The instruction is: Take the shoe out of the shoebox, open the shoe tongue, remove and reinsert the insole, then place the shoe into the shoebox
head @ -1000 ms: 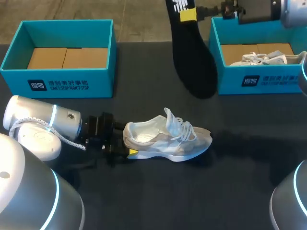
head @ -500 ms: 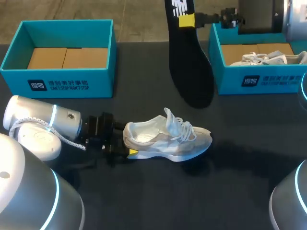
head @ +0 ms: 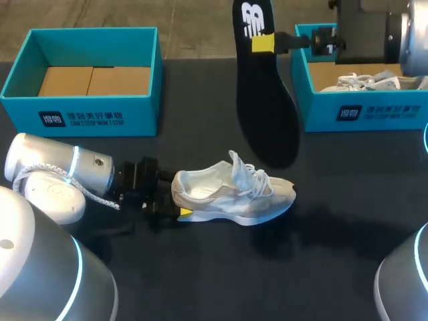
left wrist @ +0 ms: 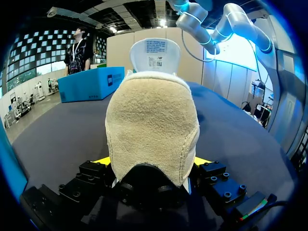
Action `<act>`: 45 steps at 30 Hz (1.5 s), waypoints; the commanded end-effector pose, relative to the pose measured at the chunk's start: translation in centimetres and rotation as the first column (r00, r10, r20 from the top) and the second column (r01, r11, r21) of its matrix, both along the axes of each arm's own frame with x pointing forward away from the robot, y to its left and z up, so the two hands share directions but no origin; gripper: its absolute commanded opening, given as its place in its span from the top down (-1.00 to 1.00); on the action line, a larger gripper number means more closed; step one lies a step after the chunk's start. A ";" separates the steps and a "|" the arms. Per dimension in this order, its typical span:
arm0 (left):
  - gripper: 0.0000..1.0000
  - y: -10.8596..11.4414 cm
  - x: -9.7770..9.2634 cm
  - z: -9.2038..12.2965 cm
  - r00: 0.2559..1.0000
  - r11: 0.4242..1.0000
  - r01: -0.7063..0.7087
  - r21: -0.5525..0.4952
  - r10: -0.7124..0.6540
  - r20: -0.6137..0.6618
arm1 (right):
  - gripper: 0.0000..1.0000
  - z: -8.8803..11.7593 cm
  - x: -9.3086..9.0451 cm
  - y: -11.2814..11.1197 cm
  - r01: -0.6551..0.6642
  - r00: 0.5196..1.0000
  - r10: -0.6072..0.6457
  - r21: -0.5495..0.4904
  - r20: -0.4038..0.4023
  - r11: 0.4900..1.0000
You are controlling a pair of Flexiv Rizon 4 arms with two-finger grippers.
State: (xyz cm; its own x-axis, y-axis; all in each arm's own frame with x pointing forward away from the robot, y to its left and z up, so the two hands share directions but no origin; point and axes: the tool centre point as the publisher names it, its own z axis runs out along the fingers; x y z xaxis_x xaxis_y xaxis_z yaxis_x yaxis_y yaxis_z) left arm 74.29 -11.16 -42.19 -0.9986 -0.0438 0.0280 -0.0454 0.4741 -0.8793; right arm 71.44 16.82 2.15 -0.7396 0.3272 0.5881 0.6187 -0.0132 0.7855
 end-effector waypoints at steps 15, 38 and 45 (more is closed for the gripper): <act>1.00 0.1 0.0 -0.1 1.000 1.000 0.002 0.003 -0.002 -0.001 | 1.00 -1.0 -1.4 0.7 -0.088 0.995 0.090 0.057 -0.032 0.995; 1.00 0.1 0.0 -0.1 1.000 1.000 0.002 0.003 -0.002 -0.001 | 1.00 -0.8 -2.1 0.6 -0.114 0.993 0.115 0.056 -0.028 0.992; 1.00 0.1 0.0 -0.1 1.000 1.000 0.002 0.003 -0.002 -0.001 | 1.00 -1.5 -2.4 0.6 -0.108 0.994 0.109 0.062 -0.018 0.992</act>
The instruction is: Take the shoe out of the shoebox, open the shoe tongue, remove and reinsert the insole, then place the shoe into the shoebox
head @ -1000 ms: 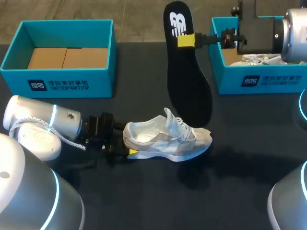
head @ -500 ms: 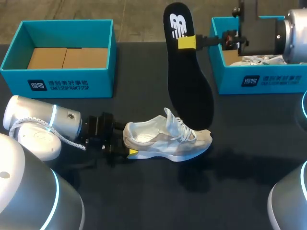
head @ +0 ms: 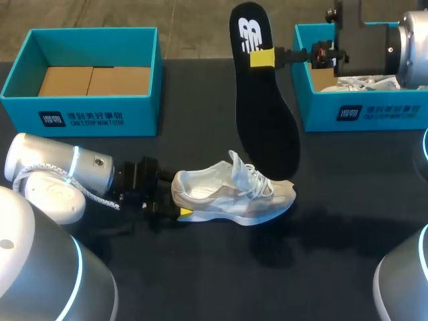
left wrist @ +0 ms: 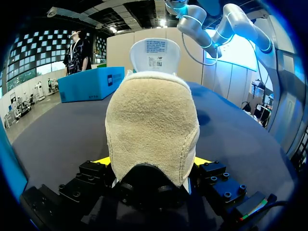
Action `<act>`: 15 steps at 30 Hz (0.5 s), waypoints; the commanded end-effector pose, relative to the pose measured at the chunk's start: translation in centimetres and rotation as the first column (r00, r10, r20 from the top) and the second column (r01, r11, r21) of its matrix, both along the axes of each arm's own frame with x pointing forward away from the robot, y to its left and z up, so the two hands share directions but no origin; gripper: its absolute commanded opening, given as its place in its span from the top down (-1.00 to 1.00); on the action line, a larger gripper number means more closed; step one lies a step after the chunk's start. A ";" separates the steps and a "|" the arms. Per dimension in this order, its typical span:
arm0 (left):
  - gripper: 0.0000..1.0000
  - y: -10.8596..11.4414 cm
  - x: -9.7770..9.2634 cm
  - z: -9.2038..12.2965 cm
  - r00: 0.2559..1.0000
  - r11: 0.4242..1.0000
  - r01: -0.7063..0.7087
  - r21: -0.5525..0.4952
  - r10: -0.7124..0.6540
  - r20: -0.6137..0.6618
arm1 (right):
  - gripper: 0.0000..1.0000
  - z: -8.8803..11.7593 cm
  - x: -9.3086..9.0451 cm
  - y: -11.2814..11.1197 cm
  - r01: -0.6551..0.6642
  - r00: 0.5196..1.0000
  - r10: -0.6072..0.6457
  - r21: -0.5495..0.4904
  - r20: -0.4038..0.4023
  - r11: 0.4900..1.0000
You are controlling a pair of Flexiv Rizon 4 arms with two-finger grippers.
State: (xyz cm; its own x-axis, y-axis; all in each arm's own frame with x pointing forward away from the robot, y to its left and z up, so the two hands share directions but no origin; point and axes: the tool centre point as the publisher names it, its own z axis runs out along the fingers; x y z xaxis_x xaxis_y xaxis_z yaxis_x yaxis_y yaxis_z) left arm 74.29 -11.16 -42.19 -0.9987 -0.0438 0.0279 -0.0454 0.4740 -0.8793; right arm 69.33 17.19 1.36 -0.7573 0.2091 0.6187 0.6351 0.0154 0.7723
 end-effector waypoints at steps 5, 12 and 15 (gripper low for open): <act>1.00 0.1 0.0 -0.1 1.000 1.000 0.002 0.003 -0.002 -0.001 | 1.00 -1.7 -0.9 0.0 0.015 1.000 -0.015 0.016 -0.023 1.000; 1.00 0.1 0.0 -0.1 1.000 1.000 0.002 0.003 -0.002 -0.001 | 1.00 -2.2 -1.5 0.0 0.030 0.999 -0.029 0.018 -0.041 0.999; 1.00 0.1 0.0 -0.1 1.000 1.000 0.002 0.003 -0.002 -0.001 | 1.00 -2.2 -1.5 0.0 0.030 0.999 -0.029 0.018 -0.041 0.999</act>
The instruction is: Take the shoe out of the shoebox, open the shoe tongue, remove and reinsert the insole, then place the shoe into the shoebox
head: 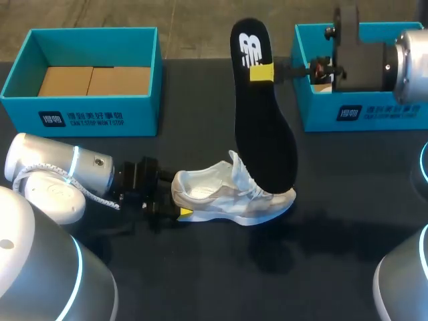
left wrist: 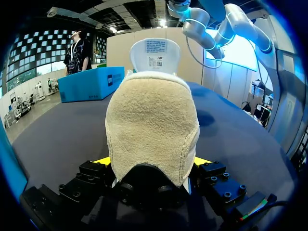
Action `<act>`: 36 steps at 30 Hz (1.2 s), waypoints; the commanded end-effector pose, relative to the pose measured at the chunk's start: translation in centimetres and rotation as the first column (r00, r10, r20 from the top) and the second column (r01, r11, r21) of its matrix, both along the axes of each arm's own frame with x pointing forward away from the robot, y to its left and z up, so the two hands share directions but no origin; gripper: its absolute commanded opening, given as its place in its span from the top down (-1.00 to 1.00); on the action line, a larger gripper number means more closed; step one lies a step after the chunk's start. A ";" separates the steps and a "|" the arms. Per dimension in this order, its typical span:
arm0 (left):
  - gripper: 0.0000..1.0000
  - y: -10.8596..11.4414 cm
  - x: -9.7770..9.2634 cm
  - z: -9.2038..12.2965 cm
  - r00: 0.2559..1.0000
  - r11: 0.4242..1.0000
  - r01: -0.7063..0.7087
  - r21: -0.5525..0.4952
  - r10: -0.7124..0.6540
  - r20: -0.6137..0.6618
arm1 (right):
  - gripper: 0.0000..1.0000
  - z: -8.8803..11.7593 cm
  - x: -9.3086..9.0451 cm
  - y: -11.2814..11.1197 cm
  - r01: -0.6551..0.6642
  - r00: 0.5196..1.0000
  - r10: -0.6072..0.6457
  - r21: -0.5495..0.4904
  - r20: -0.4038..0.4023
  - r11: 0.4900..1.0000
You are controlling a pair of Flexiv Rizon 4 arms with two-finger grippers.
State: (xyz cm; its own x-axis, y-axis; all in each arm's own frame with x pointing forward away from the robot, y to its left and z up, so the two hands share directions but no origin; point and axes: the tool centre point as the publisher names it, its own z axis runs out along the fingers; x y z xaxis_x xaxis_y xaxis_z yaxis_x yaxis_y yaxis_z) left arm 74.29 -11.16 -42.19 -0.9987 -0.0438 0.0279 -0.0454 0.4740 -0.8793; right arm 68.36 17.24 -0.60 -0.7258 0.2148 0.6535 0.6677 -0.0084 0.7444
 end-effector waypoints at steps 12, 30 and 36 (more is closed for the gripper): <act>-1.00 0.2 0.0 0.0 1.000 1.000 0.000 0.004 0.000 -0.002 | 1.00 -0.2 -0.5 0.0 0.009 1.000 -0.009 0.004 0.002 1.000; -1.00 2.6 0.2 1.5 0.996 0.982 0.048 0.182 -0.033 -0.085 | 1.00 -0.2 -0.5 0.0 0.009 1.000 -0.009 0.004 0.002 1.000; -1.00 3.7 0.3 1.9 0.989 0.959 0.084 0.271 -0.046 -0.144 | 1.00 -0.2 -0.5 0.0 0.009 1.000 -0.009 0.004 0.002 1.000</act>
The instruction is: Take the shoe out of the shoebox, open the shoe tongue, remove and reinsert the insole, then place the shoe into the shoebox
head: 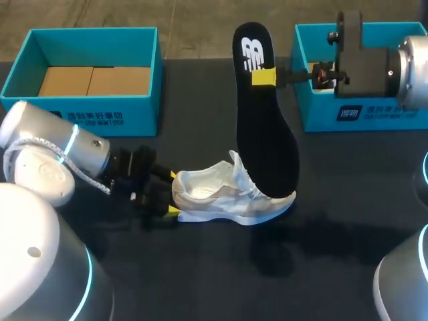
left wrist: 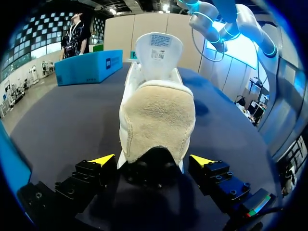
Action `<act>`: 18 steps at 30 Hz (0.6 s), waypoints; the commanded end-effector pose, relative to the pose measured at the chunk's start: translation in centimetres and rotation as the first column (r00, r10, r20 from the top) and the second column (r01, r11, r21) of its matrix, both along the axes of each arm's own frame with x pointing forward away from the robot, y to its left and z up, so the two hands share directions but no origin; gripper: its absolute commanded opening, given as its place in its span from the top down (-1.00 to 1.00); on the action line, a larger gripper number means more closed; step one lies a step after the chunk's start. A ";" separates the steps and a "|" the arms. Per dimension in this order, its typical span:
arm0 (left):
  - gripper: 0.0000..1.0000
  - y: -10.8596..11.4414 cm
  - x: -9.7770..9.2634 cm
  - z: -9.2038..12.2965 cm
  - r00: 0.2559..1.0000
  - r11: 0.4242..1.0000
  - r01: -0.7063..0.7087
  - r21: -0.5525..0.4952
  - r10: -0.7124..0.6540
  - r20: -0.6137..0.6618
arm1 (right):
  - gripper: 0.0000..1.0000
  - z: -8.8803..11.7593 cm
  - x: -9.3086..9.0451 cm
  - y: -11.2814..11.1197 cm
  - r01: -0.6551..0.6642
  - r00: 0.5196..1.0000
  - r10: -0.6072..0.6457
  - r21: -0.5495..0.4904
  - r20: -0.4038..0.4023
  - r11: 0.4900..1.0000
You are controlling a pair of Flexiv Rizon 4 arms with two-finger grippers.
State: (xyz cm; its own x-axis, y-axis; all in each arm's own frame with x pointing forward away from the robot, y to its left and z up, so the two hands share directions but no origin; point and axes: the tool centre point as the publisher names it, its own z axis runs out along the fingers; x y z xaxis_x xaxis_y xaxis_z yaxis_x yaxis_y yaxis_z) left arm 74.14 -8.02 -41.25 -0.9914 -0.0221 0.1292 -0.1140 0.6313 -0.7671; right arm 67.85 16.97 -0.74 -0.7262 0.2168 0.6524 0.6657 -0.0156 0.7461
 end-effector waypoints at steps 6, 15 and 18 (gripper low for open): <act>-1.00 1.7 0.1 2.1 0.996 0.980 0.059 0.191 -0.045 -0.073 | 1.00 0.0 0.0 0.2 0.003 1.000 -0.003 0.000 -0.001 1.000; -1.00 2.9 -0.5 4.8 0.989 0.949 0.096 0.301 -0.058 -0.133 | 1.00 0.0 0.0 0.2 0.003 1.000 -0.003 0.000 -0.001 1.000; -1.00 3.1 -0.6 5.5 0.985 0.925 0.115 0.361 -0.060 -0.161 | 1.00 0.0 0.0 0.2 0.003 1.000 -0.003 0.000 -0.001 1.000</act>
